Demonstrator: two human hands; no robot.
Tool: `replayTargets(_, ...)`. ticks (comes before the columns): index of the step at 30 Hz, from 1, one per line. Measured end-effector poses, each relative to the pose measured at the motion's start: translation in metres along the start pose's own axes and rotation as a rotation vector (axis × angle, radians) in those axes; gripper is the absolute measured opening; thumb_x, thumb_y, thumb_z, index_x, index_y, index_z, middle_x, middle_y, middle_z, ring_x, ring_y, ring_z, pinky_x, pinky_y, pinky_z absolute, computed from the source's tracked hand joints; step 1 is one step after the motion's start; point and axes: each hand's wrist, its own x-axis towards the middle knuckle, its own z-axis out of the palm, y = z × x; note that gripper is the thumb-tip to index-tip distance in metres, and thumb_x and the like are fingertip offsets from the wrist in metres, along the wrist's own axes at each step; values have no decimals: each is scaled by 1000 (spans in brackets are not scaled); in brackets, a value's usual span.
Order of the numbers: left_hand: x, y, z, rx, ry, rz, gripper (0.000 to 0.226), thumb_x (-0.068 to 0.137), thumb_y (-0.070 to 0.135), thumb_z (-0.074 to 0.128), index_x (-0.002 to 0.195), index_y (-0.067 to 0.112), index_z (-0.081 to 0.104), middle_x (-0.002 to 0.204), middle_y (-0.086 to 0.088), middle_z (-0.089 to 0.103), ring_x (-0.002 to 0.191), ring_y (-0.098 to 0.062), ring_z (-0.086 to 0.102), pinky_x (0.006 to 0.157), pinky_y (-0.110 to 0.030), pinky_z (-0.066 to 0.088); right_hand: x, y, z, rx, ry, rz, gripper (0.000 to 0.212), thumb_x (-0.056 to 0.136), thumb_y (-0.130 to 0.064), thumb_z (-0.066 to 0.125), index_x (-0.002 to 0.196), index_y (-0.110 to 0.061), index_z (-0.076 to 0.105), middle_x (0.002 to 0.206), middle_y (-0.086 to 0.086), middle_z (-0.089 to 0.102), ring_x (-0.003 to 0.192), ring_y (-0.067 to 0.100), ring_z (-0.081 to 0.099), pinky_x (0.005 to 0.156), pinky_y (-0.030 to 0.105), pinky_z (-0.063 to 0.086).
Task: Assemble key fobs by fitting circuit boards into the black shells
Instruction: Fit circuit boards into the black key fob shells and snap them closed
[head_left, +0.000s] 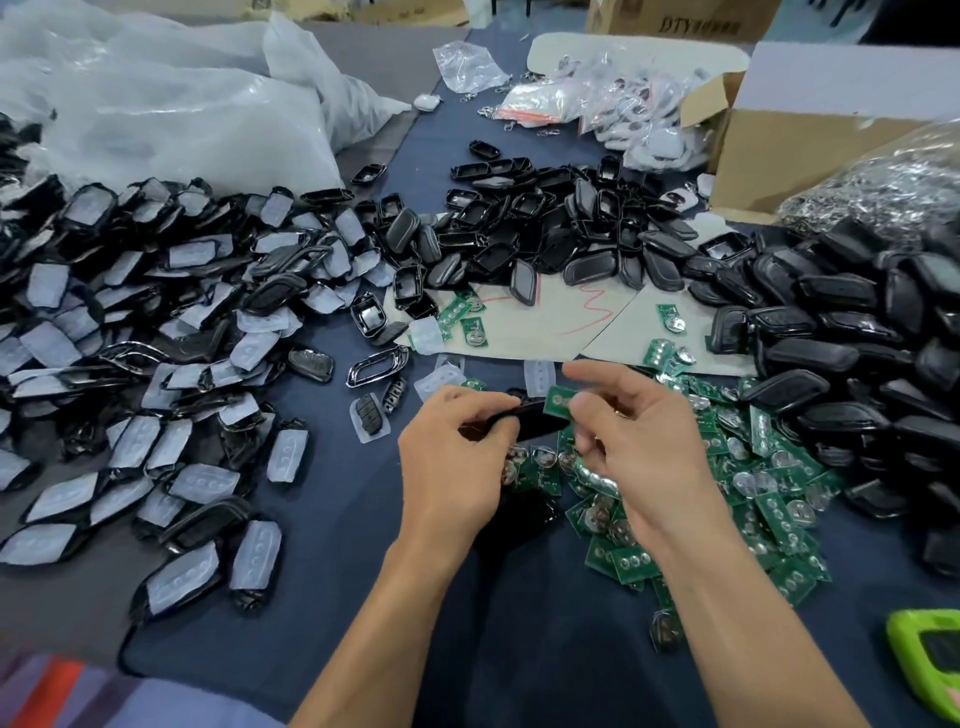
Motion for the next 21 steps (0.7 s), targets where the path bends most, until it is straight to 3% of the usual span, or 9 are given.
replayTargets(3, -2, 4, -1, -136, 52, -59, 33, 84, 13, 78, 83, 46, 80, 88, 19, 75, 77, -4, 73, 68, -12, 52, -2, 2, 2, 9, 48, -39, 24, 86, 6, 73, 81, -17, 75, 65, 2, 67, 49, 14, 51, 44, 21, 41)
replayTargets(5, -2, 7, -2, -278, 60, -175, 32, 87, 11, 75, 84, 42, 81, 79, 8, 78, 66, -15, 75, 57, -19, 55, -2, 3, 4, 17, 68, -58, 24, 84, 8, 74, 77, -16, 75, 66, 6, 70, 51, 18, 56, 47, 24, 46)
replayTargets(8, 0, 12, -5, -521, 19, -260, 34, 92, 0, 70, 82, 30, 83, 76, -8, 78, 62, -22, 75, 55, -24, 57, -3, 5, 9, 69, 100, -71, 20, 87, 10, 71, 84, -10, 76, 66, 5, 71, 54, 18, 63, 52, 24, 53)
replayTargets(12, 2, 15, -17, -663, -59, -249, 29, 94, 0, 68, 87, 23, 85, 76, -9, 76, 57, -17, 69, 56, -22, 55, -5, 1, 14, 90, 72, -57, 21, 88, 10, 70, 96, -9, 76, 69, 2, 72, 55, 19, 68, 56, 26, 57)
replayTargets(14, 2, 15, -21, -622, -88, -216, 33, 94, 0, 68, 86, 26, 85, 71, -5, 74, 53, -13, 64, 53, -19, 51, -7, -2, 14, 23, 38, -73, 27, 88, 10, 69, 100, -13, 76, 70, 1, 73, 55, 18, 68, 56, 26, 58)
replayTargets(18, 10, 13, -32, -342, -94, -82, 42, 89, 0, 70, 81, 38, 84, 61, -1, 71, 50, -9, 56, 51, -18, 46, -11, -4, 11, -246, 44, -161, 29, 87, 1, 73, 88, -27, 79, 70, -3, 76, 53, 12, 68, 57, 23, 57)
replayTargets(21, 14, 16, -38, -148, -81, 26, 45, 89, 7, 72, 80, 50, 80, 64, 4, 73, 53, -7, 53, 54, -23, 46, -17, -3, 11, -262, 79, -214, 29, 85, 0, 76, 87, -29, 80, 69, -6, 76, 55, 11, 70, 56, 21, 57)
